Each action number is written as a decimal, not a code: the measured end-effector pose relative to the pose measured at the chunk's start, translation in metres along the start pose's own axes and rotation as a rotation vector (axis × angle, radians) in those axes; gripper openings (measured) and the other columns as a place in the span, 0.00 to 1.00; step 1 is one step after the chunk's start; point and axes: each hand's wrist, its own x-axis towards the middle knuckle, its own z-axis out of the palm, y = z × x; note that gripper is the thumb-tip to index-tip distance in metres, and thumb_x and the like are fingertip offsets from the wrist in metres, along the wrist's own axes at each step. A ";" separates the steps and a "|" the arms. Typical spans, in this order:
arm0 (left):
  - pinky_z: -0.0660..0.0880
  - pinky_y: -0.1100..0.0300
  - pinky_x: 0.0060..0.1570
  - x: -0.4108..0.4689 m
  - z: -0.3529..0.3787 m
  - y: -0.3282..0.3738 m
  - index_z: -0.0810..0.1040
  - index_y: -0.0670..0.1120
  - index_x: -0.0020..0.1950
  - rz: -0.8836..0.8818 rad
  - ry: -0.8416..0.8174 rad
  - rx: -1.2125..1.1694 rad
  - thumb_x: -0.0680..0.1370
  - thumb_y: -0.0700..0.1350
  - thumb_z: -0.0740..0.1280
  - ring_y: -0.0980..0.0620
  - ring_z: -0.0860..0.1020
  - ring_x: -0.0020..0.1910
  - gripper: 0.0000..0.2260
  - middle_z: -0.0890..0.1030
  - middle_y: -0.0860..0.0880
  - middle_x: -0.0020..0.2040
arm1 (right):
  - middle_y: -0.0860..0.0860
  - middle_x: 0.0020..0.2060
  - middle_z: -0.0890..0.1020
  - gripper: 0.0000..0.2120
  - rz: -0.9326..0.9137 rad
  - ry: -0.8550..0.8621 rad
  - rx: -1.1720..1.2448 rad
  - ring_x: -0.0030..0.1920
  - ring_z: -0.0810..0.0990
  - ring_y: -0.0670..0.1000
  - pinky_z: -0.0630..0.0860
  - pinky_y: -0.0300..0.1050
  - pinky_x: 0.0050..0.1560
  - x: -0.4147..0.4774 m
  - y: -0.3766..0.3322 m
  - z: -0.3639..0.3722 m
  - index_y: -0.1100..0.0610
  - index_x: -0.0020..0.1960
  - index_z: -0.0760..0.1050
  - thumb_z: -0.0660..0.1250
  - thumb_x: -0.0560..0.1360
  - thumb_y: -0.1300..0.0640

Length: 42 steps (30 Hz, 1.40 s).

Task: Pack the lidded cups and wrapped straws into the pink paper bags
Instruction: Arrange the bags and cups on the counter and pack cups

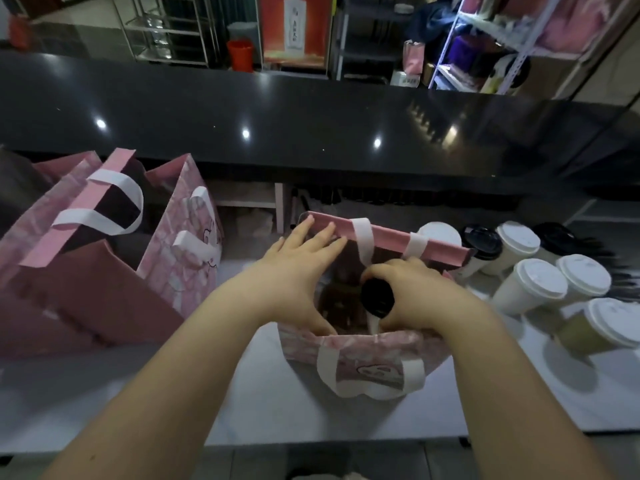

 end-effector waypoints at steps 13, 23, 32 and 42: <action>0.41 0.44 0.73 -0.003 0.009 0.001 0.33 0.56 0.77 0.003 0.007 0.038 0.57 0.70 0.75 0.50 0.27 0.73 0.64 0.33 0.55 0.78 | 0.48 0.69 0.65 0.41 -0.111 0.205 0.050 0.66 0.64 0.54 0.68 0.54 0.66 0.033 -0.020 0.031 0.46 0.75 0.59 0.74 0.67 0.53; 0.42 0.44 0.74 -0.003 0.010 0.001 0.32 0.57 0.76 -0.013 0.045 0.051 0.58 0.70 0.74 0.49 0.29 0.75 0.63 0.34 0.54 0.78 | 0.51 0.73 0.62 0.36 -0.238 0.202 -0.131 0.70 0.60 0.55 0.65 0.54 0.67 0.029 -0.023 0.049 0.46 0.74 0.61 0.73 0.70 0.49; 0.41 0.45 0.73 -0.008 0.015 0.004 0.31 0.58 0.75 -0.017 0.080 0.077 0.60 0.69 0.74 0.49 0.28 0.75 0.62 0.32 0.53 0.78 | 0.46 0.76 0.34 0.43 -0.332 -0.022 -0.249 0.76 0.31 0.53 0.41 0.55 0.75 0.023 -0.017 0.069 0.39 0.77 0.39 0.67 0.76 0.49; 0.41 0.42 0.74 -0.011 0.016 0.013 0.31 0.56 0.76 -0.032 0.081 0.121 0.59 0.70 0.73 0.48 0.28 0.74 0.62 0.34 0.54 0.78 | 0.39 0.66 0.21 0.37 -0.329 -0.212 -0.184 0.75 0.28 0.53 0.33 0.56 0.72 0.036 -0.002 0.069 0.36 0.74 0.31 0.55 0.78 0.37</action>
